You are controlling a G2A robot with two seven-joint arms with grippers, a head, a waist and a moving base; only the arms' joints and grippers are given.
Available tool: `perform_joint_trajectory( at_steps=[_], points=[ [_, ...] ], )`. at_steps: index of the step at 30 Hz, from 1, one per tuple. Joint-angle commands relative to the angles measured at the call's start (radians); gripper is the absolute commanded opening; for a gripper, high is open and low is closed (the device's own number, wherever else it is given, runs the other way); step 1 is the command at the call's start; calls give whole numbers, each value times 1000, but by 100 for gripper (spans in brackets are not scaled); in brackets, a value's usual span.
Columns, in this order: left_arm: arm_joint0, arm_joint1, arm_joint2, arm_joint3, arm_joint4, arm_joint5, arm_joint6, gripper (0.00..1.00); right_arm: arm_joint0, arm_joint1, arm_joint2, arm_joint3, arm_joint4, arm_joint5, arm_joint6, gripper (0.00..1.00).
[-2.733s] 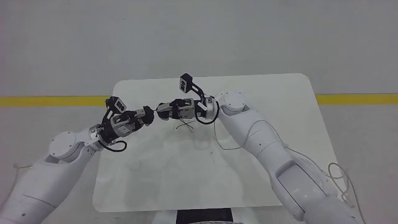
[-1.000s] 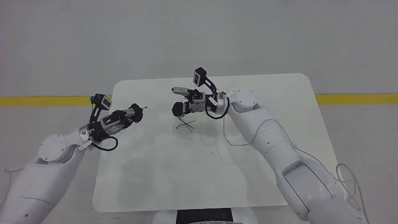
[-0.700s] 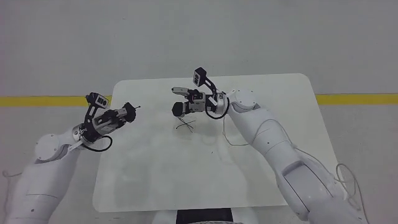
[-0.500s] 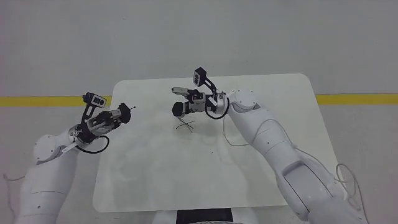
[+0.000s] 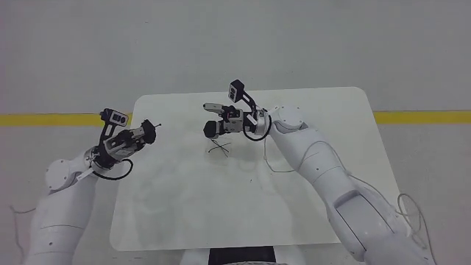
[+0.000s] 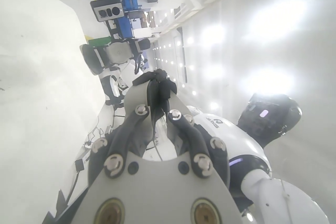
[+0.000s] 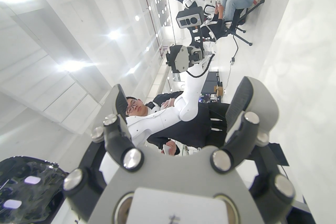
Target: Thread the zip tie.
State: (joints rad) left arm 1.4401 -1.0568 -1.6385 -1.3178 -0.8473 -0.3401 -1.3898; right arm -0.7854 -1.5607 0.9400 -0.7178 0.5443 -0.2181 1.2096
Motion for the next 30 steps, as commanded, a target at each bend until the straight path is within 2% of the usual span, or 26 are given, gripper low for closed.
perform_joint_trajectory(
  at_steps=[1,5,9,13,14,16,20,22,26,29,30],
  points=[
    [-6,-7,-8,-16,7,0,0,0,0,0,0,0,0,0,0,100],
    [-7,-30,-18,-22,-19,0,0,0,0,0,0,0,0,0,0,100],
    [-17,-47,-32,-2,-8,0,0,0,0,0,0,0,0,0,0,100],
    [-17,-47,-32,-2,-8,0,0,0,0,0,0,0,0,0,0,100],
    [-17,-47,-32,-2,-8,0,0,0,4,4,-11,-3,-58,6,-34,100],
    [-17,-47,-32,-2,-8,0,0,0,27,16,-42,-27,-223,61,-98,100],
    [-17,-47,-32,-2,-8,0,0,0,66,41,-99,-97,-519,179,-143,100],
    [-17,-47,-32,-2,-8,0,0,0,74,48,-126,-140,-623,224,-147,100],
    [-17,-47,-32,-2,-8,0,0,0,98,55,-202,-216,-838,275,-112,100],
    [-17,-47,-32,-2,-8,0,0,0,115,52,-266,-255,-974,278,-87,100],
    [-17,-47,-32,-2,-8,0,0,0,115,52,-266,-255,-974,278,-87,100]
  ],
)
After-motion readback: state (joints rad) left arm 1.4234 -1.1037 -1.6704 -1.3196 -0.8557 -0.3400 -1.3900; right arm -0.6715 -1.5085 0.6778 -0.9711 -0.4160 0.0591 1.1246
